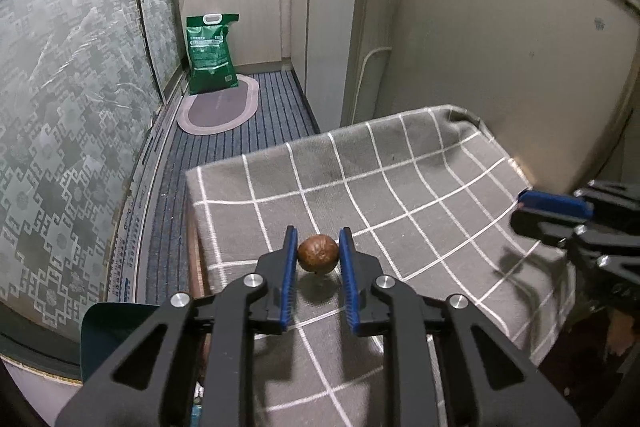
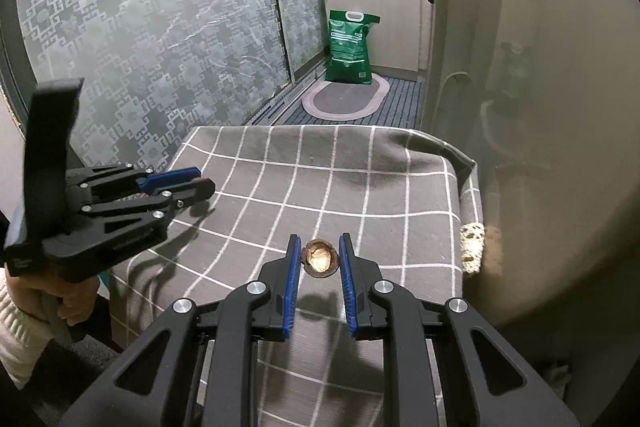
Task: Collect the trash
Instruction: 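Carry the nut with the left tool while the right tool carries the shell to the bin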
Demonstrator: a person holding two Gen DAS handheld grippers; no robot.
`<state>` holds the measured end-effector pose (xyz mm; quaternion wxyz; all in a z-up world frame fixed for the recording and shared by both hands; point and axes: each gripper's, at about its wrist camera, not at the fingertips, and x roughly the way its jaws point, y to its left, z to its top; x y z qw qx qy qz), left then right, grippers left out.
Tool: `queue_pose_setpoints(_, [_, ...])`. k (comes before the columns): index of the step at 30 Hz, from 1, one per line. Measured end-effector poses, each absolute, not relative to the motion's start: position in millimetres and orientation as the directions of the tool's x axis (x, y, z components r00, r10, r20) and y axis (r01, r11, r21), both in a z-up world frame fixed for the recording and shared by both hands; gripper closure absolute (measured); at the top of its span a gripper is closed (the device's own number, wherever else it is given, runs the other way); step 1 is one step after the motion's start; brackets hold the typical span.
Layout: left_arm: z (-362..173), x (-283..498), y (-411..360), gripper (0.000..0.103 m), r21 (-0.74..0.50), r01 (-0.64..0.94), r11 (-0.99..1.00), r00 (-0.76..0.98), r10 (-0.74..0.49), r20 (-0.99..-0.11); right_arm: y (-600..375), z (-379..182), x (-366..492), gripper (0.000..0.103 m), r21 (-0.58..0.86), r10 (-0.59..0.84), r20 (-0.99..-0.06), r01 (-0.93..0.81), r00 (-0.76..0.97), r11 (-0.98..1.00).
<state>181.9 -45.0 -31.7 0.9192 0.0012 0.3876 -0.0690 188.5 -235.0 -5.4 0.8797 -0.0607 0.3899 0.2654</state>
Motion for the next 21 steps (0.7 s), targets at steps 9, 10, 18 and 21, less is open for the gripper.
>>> queue_pose_setpoints(9, [-13.5,167.7,-10.3,0.081,-0.086,0.088,0.992,0.72,-0.123,-0.683,-204.1,3.8,180.0,0.084,0.079,0.43,-0.717,-0.55,0.548,0.832])
queue_pose_setpoints(10, [-12.7,165.8,-3.5,0.081,-0.089,0.081,0.993,0.722,-0.12,-0.682,-201.0,4.6,179.5,0.084,0.077,0.432,-0.717,-0.554,0.547,0.829])
queue_pose_setpoints(18, [-13.4,150.1,42.7,0.081,-0.097,0.022,0.995,0.728,-0.082,-0.681,-159.6,15.1,174.6,0.084,0.064,0.455,-0.713,-0.598,0.533,0.799])
queue_pose_setpoints(21, [-16.1,144.1,61.8,0.081,-0.099,-0.002,0.995,0.727,-0.066,-0.683,-143.9,17.8,172.8,0.084,0.061,0.464,-0.713,-0.613,0.526,0.788])
